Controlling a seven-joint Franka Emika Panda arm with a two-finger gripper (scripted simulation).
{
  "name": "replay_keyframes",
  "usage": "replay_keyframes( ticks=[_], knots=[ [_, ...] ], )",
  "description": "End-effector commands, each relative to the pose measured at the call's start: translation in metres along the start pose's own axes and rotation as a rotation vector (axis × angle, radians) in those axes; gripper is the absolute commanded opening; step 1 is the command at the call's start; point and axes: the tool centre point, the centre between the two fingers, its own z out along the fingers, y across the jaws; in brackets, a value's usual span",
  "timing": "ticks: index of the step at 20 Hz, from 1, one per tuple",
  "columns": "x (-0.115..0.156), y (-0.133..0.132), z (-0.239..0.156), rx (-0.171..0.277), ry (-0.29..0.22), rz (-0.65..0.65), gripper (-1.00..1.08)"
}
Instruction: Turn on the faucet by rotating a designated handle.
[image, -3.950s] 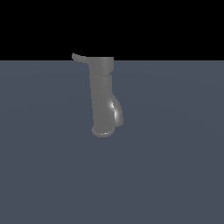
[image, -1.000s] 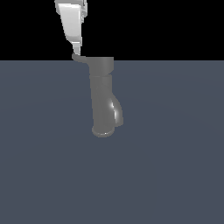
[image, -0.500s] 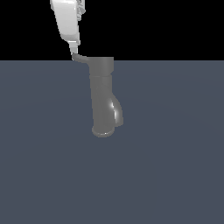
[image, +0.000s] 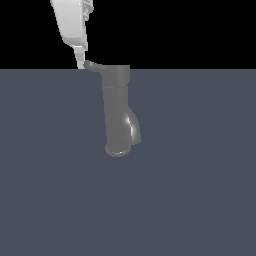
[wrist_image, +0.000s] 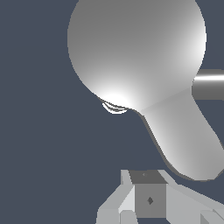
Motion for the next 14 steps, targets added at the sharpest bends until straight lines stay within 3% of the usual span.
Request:
replay_keyframes(
  ticks=[1,14],
  knots=[
    [0.008,0.009,0.000,-0.004,0.002,0.008,-1.00],
    [0.029,0.052,-0.001,-0.008,0.001,0.010,-1.00]
  ],
)
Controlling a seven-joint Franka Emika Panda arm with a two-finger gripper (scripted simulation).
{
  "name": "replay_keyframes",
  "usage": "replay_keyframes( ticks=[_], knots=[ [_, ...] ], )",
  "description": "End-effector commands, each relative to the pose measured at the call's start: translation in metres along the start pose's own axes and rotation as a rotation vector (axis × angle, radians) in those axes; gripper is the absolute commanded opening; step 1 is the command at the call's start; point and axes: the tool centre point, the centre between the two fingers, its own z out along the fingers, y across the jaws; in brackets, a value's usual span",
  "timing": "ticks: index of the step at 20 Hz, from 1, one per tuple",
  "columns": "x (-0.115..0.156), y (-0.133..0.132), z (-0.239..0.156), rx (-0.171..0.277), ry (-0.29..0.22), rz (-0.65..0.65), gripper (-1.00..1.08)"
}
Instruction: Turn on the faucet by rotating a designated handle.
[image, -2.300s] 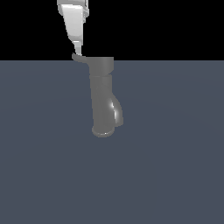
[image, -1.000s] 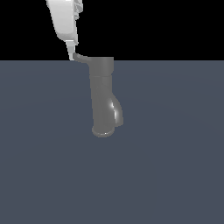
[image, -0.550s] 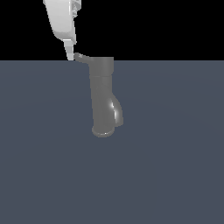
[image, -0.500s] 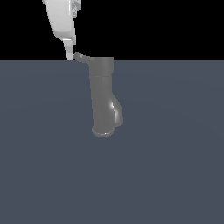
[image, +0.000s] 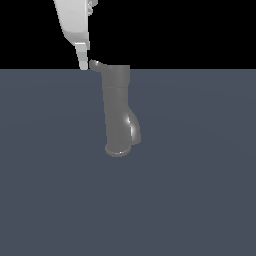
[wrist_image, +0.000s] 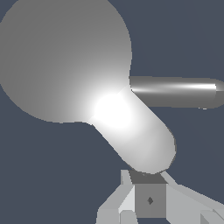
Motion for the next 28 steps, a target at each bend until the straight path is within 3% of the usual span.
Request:
replay_keyframes(
  ticks=[1,4,5,17,18,19,28],
  knots=[
    [0.021,0.011,0.000,-0.003,0.002,0.032,-1.00],
    [0.025,0.018,0.000,-0.004,0.002,0.032,-1.00],
    [0.006,0.013,0.000,-0.003,0.001,0.000,-1.00],
    [0.087,0.037,-0.001,-0.004,0.002,0.031,-1.00],
    [0.087,0.037,-0.001,-0.004,0.002,0.031,-1.00],
    [0.047,0.033,0.000,-0.009,-0.002,-0.035,-1.00],
    [0.094,0.019,0.000,-0.007,0.000,-0.004,-1.00]
  ],
)
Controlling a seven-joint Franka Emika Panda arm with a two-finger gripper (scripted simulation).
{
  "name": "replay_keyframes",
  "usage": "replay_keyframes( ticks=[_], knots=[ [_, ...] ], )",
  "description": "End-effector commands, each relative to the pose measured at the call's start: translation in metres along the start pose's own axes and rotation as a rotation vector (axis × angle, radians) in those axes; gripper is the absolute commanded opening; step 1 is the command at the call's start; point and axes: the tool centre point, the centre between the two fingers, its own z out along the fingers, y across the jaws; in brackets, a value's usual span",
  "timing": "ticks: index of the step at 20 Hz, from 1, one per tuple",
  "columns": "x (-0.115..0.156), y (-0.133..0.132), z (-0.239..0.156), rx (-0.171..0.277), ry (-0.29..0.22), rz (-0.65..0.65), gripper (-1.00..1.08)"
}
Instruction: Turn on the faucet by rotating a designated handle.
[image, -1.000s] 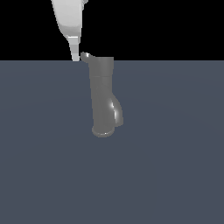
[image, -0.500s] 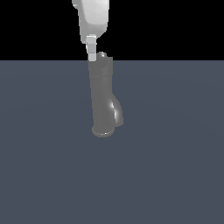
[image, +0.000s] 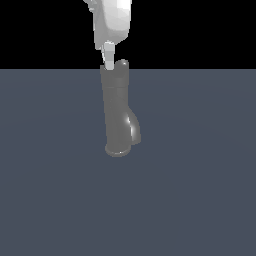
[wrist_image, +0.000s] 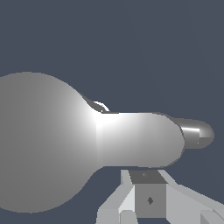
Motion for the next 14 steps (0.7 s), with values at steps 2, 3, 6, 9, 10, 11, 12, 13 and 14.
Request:
replay_keyframes(
  ticks=[2,3,6,9,10,11,12,13,14],
  knots=[
    [0.049,-0.001,-0.001,0.010,0.003,0.069,-1.00],
    [0.054,-0.002,-0.001,0.011,0.003,0.072,-1.00],
    [0.068,-0.005,-0.001,0.011,0.004,0.082,-1.00],
    [0.082,-0.008,-0.001,0.012,0.004,0.091,-1.00],
    [0.087,-0.009,-0.001,0.012,0.004,0.094,-1.00],
    [0.092,-0.009,-0.001,0.013,0.005,0.097,-1.00],
    [0.092,-0.009,-0.001,0.013,0.005,0.097,-1.00],
    [0.035,-0.011,-0.001,-0.012,-0.020,0.005,-1.00],
    [0.038,-0.013,-0.001,-0.011,-0.019,0.008,-1.00]
  ],
)
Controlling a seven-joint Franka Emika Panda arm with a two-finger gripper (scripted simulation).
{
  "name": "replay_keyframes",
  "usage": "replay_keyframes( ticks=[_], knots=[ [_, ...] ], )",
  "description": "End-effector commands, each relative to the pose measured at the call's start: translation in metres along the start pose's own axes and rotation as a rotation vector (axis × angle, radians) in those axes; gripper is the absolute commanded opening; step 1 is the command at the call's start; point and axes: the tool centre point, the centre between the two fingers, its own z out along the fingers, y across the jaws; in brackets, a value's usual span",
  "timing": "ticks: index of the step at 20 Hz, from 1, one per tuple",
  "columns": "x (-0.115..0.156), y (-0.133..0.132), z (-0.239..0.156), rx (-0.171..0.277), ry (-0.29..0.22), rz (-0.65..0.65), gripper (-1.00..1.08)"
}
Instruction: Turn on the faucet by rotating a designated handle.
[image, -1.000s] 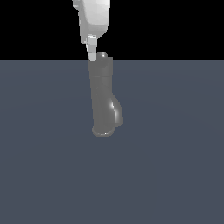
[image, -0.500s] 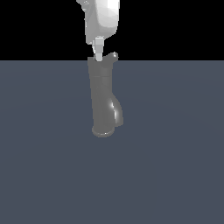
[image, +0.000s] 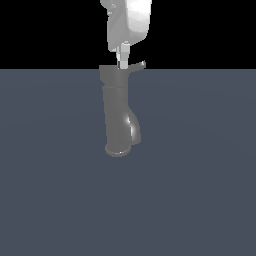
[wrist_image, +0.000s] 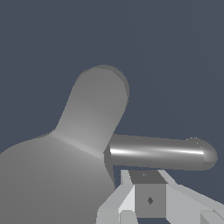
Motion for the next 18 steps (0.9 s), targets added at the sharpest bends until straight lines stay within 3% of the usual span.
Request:
replay_keyframes(
  ticks=[1,18],
  knots=[
    [0.005,-0.006,-0.001,0.008,-0.002,0.006,-1.00],
    [0.055,-0.047,-0.002,0.024,0.013,0.065,-1.00]
  ],
)
